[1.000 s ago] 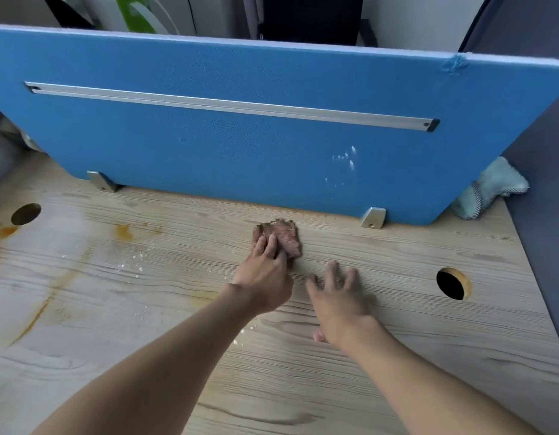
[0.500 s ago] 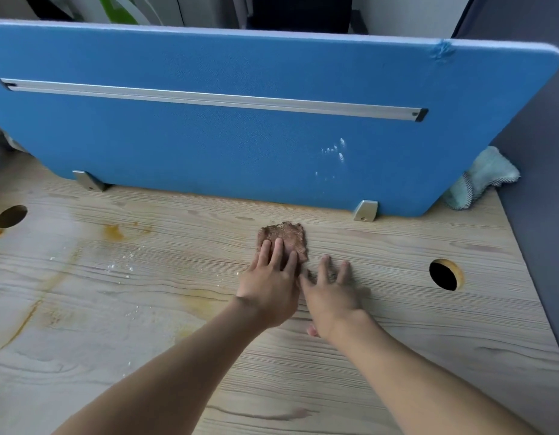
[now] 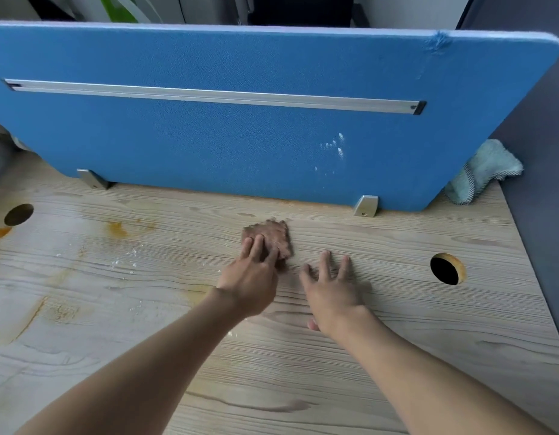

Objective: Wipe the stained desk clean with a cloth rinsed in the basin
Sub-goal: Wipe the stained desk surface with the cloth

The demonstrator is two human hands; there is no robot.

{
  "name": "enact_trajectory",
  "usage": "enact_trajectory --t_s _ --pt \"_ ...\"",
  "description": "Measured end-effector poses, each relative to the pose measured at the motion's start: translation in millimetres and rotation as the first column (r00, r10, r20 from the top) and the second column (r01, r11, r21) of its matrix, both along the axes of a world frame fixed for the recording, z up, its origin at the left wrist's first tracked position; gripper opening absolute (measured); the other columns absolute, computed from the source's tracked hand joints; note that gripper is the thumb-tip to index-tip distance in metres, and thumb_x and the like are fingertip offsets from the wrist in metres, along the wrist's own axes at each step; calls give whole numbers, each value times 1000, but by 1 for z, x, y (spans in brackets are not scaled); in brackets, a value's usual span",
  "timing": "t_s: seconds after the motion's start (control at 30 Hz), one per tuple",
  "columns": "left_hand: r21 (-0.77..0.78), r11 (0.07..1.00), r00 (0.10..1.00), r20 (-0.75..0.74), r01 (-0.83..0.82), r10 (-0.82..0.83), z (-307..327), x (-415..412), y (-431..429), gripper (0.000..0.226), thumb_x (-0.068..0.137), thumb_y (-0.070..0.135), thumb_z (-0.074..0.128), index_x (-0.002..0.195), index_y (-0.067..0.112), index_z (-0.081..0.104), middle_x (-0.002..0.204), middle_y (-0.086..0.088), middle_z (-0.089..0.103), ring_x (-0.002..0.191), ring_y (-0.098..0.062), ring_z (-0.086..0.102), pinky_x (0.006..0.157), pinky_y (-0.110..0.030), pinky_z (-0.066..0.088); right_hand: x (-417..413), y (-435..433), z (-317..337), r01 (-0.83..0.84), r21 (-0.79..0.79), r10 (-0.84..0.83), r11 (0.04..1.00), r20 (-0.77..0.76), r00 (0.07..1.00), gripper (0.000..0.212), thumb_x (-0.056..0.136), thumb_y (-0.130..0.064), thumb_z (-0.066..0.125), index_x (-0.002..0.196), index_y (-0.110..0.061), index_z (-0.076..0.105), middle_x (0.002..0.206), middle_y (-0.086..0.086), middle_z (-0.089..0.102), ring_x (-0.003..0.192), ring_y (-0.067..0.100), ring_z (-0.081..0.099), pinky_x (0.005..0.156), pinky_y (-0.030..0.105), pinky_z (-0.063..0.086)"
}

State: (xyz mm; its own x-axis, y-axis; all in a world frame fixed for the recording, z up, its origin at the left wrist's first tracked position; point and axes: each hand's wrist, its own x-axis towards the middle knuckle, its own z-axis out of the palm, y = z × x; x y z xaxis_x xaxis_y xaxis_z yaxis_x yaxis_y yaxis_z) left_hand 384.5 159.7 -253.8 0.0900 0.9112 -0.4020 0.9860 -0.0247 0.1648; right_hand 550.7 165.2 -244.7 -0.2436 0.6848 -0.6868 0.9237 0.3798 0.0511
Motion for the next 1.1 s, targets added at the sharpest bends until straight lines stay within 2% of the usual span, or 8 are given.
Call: enact_trajectory --t_s 0.13,0.23,0.4,0.53,0.67,0.8,1.0,1.1 --pt "-15 1000 1000 -9 -25 25 5 5 -11 56 106 34 22 159 18 13 165 -18 -5 152 -36 -6 125 -46 11 -1 -1 1 14 -1 -14 1000 -8 1000 101 92 -41 68 157 -22 -7 161 21 -25 145 58 -11 102 80 27" --pt "-25 999 999 3 32 -32 7 19 -27 57 105 36 23 159 20 13 166 -14 -6 153 -33 -7 123 -45 16 1 -2 2 27 5 -26 1000 -19 999 104 90 -43 69 157 -25 -8 161 19 -25 146 55 -12 103 80 24" --pt "-24 999 999 -16 -36 36 5 -5 -22 56 105 30 25 159 19 16 165 -20 0 153 -35 -3 124 -43 10 5 -19 7 -8 59 14 998 -101 995 102 89 -39 71 158 -31 -4 163 12 -26 149 45 -17 109 79 8" --pt "-17 999 999 -18 32 -33 1 12 -40 57 104 30 24 158 15 17 164 -25 0 152 -40 -4 125 -46 7 4 -43 7 -20 -77 13 997 -92 996 110 82 -41 79 157 -34 -1 162 12 -24 147 50 -14 107 79 20" --pt "-35 999 1000 12 8 -7 6 7 -48 56 106 31 24 159 21 12 165 -16 -8 153 -33 -9 124 -43 12 3 -51 5 -70 -23 69 997 -38 997 114 83 -39 78 158 -31 -8 162 15 -27 147 52 -14 104 77 28" --pt "-44 995 996 11 -92 93 -2 0 -44 58 103 35 19 159 20 14 165 -19 -3 152 -35 -8 124 -46 14 2 -54 1 -74 15 74 997 -11 997 111 85 -33 77 157 -30 -7 162 15 -25 147 53 -12 102 78 29" --pt "-35 999 999 35 -27 28 3 15 -63 55 105 34 25 158 24 18 166 -13 -6 153 -31 -8 122 -44 20 -1 -55 -6 -47 22 47 999 -20 999 112 85 -28 77 157 -31 -10 162 14 -26 147 53 -13 101 80 27" --pt "-24 998 998 1 -60 60 -5 -6 -55 57 104 37 21 158 21 17 165 -19 -2 153 -33 -6 122 -47 22 0 -54 -8 -43 20 44 999 -16 999 112 86 -25 76 156 -31 -12 161 14 -28 146 53 -15 101 80 26"
